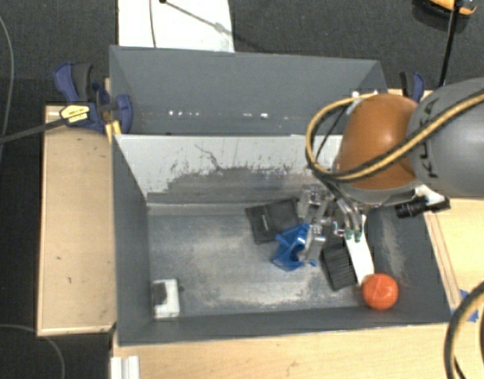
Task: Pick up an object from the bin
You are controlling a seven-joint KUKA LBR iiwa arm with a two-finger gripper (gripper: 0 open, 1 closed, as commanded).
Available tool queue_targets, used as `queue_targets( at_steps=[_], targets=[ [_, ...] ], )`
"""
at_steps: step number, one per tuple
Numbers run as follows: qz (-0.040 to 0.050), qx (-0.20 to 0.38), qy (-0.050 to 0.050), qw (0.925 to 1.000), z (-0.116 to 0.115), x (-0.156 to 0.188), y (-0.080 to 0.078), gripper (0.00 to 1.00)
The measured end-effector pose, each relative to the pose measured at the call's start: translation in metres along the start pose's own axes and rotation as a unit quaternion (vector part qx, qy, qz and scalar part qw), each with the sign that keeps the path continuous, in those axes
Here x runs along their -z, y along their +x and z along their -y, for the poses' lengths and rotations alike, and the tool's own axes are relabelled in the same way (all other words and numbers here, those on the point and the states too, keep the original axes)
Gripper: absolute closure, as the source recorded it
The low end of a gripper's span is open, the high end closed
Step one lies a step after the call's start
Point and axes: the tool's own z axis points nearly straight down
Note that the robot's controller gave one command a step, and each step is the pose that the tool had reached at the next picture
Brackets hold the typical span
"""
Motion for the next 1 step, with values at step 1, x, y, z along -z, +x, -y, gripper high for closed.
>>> queue_targets(
  at_steps=[1],
  targets=[
    [0.005, 0.087, 0.0, 0.9962, -0.0001, -0.0249, -0.0106, 0.0]
  ],
)
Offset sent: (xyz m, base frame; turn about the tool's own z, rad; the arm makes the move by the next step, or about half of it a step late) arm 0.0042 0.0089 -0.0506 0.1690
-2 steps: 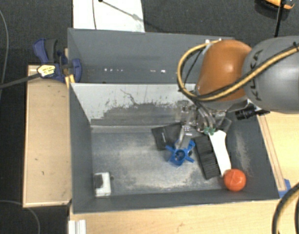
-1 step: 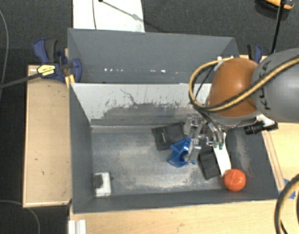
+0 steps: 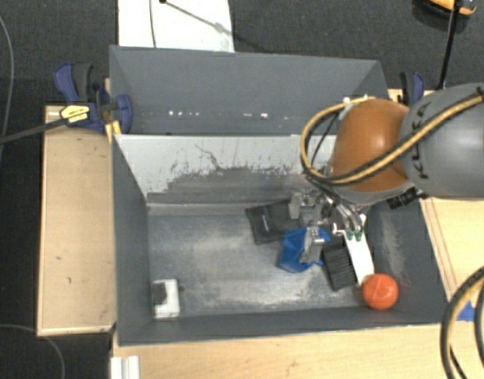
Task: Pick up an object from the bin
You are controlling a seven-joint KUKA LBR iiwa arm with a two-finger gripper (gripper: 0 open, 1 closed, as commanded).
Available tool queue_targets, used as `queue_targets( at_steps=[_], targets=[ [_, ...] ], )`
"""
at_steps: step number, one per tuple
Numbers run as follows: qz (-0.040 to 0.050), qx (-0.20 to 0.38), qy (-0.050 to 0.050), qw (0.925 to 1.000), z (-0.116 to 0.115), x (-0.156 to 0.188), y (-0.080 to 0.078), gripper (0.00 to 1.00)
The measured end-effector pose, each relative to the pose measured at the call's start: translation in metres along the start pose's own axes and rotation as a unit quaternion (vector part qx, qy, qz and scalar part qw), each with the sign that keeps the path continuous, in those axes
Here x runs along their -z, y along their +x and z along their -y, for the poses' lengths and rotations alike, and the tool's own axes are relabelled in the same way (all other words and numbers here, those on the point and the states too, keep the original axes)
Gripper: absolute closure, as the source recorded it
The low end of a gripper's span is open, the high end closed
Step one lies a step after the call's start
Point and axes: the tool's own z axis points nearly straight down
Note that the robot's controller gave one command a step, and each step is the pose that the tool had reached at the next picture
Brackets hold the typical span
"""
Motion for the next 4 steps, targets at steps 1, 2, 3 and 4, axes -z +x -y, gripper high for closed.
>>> queue_targets(
  at_steps=[1, 2, 3, 4],
  targets=[
    [-0.0071, -0.171, 0.005, 0.9853, -0.005, -0.016, 0.003, 1.0],
    [-0.0065, -0.171, 0.004, 0.9853, -0.005, -0.015, 0.003, 1.0],
    [-0.0069, -0.171, 0.004, 0.9853, -0.005, -0.014, 0.003, 1.0],
    [-0.0068, -0.171, 0.003, 0.9853, -0.007, -0.004, 0.005, 1.0]
  ],
)
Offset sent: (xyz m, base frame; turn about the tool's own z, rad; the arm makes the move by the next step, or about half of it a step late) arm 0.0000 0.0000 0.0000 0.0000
